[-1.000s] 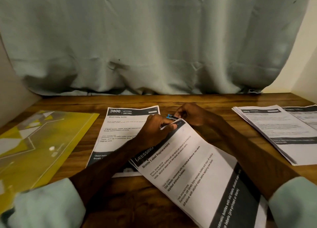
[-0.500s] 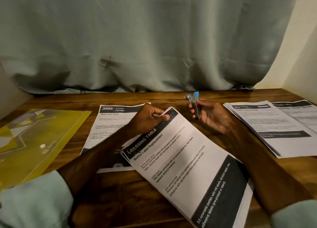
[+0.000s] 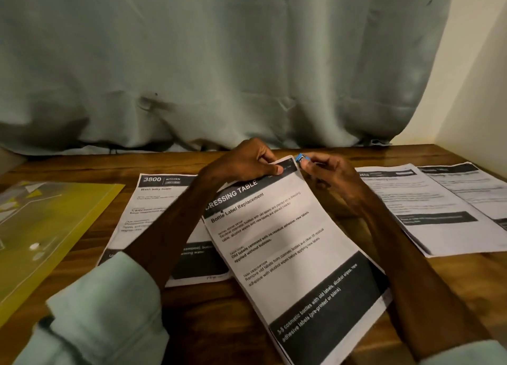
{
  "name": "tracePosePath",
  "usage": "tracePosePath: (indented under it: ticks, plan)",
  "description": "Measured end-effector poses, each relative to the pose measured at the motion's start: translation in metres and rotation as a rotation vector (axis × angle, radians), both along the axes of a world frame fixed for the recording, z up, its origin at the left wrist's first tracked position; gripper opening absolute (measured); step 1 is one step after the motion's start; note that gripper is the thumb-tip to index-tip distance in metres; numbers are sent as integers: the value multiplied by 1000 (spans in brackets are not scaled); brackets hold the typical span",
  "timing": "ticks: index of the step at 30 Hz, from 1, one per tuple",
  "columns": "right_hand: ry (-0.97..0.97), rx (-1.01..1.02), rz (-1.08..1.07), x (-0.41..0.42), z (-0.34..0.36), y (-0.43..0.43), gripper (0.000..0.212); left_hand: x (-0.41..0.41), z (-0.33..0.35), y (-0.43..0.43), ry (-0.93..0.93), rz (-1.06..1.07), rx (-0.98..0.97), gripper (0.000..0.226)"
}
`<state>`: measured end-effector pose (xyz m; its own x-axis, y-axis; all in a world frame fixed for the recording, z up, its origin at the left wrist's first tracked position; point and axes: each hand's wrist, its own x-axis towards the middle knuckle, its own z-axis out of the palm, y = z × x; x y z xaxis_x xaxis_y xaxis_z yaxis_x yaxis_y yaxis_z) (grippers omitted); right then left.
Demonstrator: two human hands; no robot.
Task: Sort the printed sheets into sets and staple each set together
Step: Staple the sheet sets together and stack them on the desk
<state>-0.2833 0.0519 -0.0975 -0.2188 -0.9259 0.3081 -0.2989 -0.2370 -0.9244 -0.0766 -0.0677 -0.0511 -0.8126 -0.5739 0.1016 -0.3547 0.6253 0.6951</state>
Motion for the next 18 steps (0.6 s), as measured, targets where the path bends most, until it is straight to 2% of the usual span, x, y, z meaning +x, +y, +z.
tracePosePath:
  ticks: [4,8,13,18]
  plan:
    - [84,-110,-43,1,1,5,42,-6,1,-3,-9,-30,-143,15]
    - [170,-135,-83,7,1,4,49,-3,2,-5,38,-22,-187,18]
    - [175,-149,-87,10,4,4,52,-1,-2,-2,84,-41,-307,17]
    - [150,-159,-85,15,0,1,55,-4,-6,1,81,-62,-336,16]
